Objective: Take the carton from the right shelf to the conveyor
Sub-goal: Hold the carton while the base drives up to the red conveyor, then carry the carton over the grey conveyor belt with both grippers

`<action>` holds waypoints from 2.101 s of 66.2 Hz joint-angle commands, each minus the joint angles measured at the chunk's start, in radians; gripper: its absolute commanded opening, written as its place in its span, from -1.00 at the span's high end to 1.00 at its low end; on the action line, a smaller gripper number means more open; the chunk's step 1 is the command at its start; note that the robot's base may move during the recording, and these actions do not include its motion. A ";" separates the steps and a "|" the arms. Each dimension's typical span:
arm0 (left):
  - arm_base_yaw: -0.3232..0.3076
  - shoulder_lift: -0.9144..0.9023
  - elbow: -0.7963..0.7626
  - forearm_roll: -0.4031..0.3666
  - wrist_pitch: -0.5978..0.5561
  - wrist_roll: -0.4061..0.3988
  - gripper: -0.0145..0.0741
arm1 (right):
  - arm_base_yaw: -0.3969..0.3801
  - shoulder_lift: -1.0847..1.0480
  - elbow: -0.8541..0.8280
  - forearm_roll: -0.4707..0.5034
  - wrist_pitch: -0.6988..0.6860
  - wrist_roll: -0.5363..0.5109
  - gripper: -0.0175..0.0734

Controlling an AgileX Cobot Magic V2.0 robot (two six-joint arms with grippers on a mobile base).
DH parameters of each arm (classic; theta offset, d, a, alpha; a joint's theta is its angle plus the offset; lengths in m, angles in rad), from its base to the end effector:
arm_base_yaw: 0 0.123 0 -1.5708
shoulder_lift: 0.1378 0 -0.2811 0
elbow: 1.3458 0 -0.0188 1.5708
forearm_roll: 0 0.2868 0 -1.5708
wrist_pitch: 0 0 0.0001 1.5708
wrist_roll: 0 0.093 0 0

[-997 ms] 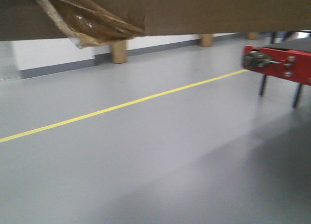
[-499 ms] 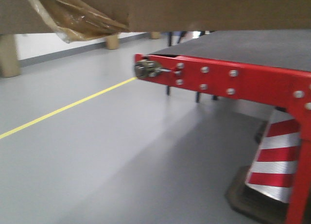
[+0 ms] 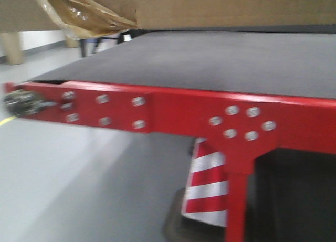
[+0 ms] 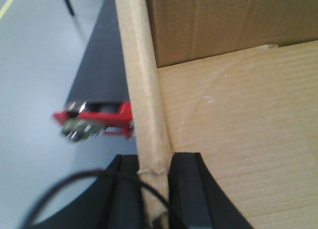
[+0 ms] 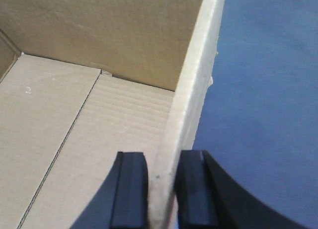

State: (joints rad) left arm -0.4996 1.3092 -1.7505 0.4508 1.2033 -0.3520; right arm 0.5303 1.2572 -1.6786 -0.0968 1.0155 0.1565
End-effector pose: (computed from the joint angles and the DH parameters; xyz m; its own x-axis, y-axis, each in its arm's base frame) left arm 0.2566 -0.0969 0.5121 -0.5415 0.1094 -0.8336 0.0551 0.9940 0.0946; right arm 0.2396 0.1316 0.5109 -0.4614 -0.1490 -0.8746 -0.3957 0.9169 0.0525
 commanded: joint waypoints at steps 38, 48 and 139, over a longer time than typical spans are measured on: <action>0.004 -0.007 -0.006 0.093 -0.006 0.009 0.71 | 0.001 -0.020 -0.007 -0.004 -0.037 -0.016 0.74; 0.004 -0.007 -0.006 0.093 -0.006 0.009 0.71 | 0.001 -0.020 -0.007 -0.004 -0.037 -0.016 0.74; 0.004 -0.007 -0.006 0.093 -0.006 0.009 0.71 | 0.001 -0.020 -0.007 -0.004 -0.037 -0.016 0.74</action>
State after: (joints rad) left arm -0.4996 1.3092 -1.7505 0.4574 1.1997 -0.3520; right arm 0.5303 1.2589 -1.6786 -0.0968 1.0077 0.1565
